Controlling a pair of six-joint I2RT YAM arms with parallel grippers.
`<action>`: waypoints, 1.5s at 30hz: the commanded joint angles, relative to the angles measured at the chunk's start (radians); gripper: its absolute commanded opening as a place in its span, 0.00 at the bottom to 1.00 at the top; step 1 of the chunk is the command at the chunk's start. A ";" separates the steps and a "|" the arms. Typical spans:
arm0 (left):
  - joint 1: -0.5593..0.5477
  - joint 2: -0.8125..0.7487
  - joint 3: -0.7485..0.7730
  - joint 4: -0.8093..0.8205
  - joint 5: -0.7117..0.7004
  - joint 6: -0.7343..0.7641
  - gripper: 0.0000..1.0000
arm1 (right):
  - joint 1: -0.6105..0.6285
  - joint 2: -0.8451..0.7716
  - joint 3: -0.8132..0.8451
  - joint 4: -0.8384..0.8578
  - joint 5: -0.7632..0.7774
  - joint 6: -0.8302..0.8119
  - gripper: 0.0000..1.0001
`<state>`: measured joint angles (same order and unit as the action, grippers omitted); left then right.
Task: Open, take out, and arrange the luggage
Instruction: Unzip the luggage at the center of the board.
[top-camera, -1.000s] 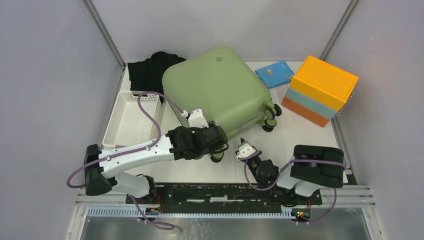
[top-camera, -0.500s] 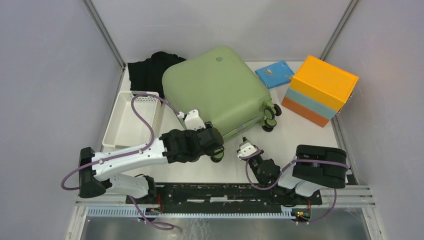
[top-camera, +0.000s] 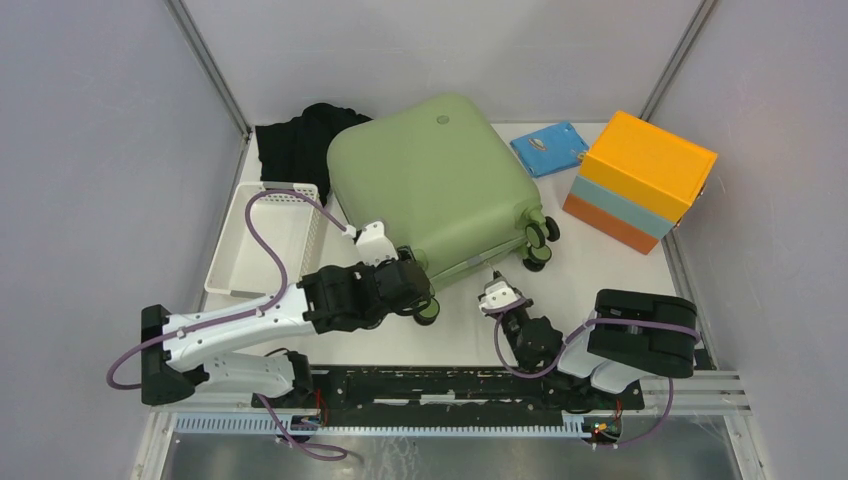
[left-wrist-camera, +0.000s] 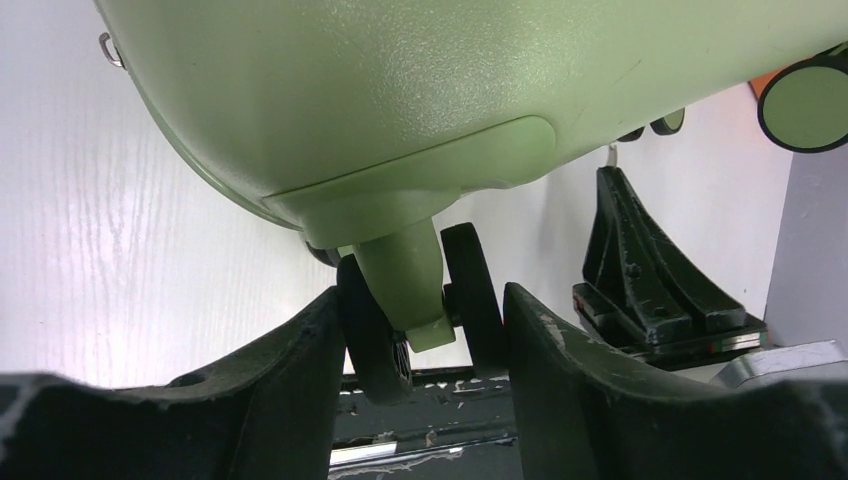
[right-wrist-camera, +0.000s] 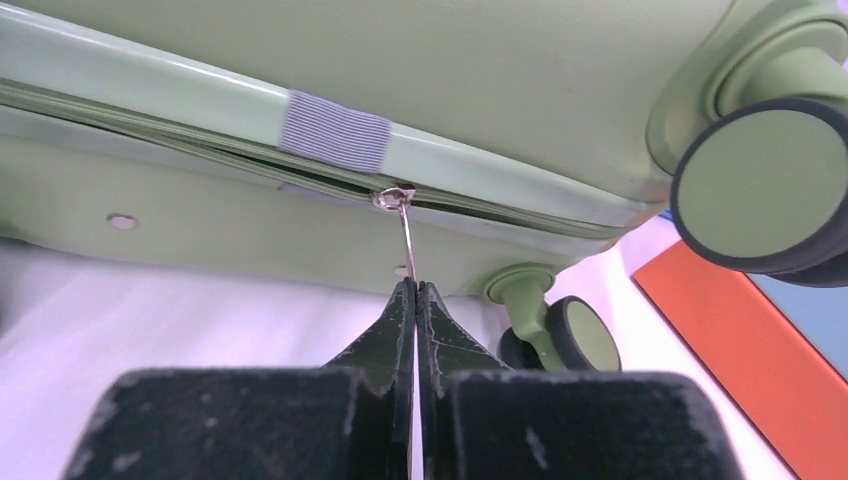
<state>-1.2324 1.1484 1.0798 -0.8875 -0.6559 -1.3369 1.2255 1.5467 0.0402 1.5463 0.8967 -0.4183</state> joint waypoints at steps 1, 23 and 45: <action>0.016 -0.064 0.006 -0.021 -0.152 0.139 0.17 | -0.032 -0.023 -0.111 0.386 0.186 -0.016 0.00; 0.058 -0.154 -0.053 -0.065 -0.162 0.220 0.17 | -0.052 -0.063 -0.179 0.385 0.251 -0.004 0.00; 0.065 -0.179 -0.060 -0.034 -0.142 0.290 0.17 | -0.052 -0.061 -0.201 0.381 0.299 0.022 0.00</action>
<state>-1.1744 0.9974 0.9955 -0.9108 -0.6975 -1.1568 1.1946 1.4940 0.0174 1.5436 1.0534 -0.4046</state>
